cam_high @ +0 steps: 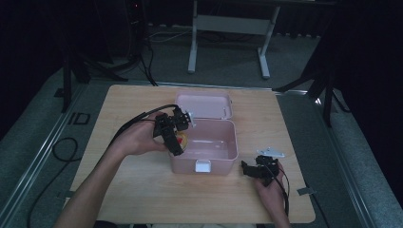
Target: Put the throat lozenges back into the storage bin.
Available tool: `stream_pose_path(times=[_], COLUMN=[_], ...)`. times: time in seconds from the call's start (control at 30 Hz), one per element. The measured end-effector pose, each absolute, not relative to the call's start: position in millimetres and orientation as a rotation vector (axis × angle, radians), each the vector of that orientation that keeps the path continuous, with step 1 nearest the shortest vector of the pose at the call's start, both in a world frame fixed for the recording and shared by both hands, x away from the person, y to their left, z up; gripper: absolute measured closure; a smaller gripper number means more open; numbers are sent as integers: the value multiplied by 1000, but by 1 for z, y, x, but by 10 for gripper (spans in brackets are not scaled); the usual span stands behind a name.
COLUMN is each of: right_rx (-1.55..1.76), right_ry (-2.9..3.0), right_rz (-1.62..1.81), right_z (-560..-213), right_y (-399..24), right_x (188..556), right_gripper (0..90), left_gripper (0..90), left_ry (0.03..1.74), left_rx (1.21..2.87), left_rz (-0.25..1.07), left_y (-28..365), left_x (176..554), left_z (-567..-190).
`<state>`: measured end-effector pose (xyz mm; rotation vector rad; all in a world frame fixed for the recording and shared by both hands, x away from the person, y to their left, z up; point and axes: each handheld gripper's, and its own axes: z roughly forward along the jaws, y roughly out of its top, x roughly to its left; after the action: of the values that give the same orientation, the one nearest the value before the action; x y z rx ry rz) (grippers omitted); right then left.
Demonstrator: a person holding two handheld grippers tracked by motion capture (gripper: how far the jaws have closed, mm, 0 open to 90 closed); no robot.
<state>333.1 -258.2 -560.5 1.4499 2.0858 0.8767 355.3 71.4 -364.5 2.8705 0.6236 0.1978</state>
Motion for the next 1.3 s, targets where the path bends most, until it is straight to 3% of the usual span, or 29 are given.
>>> stream_pose_path(times=[0.8, 1.0, 1.3], right_rx=[1449, 1449, 1444], right_ry=[2087, 2087, 2090], right_rz=[877, 877, 877], right_z=[-561, -561, -561], right_y=[-258, -258, -258], right_x=[333, 333, 333], right_gripper=[122, 122, 122], left_gripper=[199, 146, 152], left_ry=[624, 651, 667], left_rx=[2875, 2830, 2788], left_rz=[194, 242, 275], left_y=[59, 60, 72], left_x=[360, 362, 361], left_z=[-371, -368, -357])
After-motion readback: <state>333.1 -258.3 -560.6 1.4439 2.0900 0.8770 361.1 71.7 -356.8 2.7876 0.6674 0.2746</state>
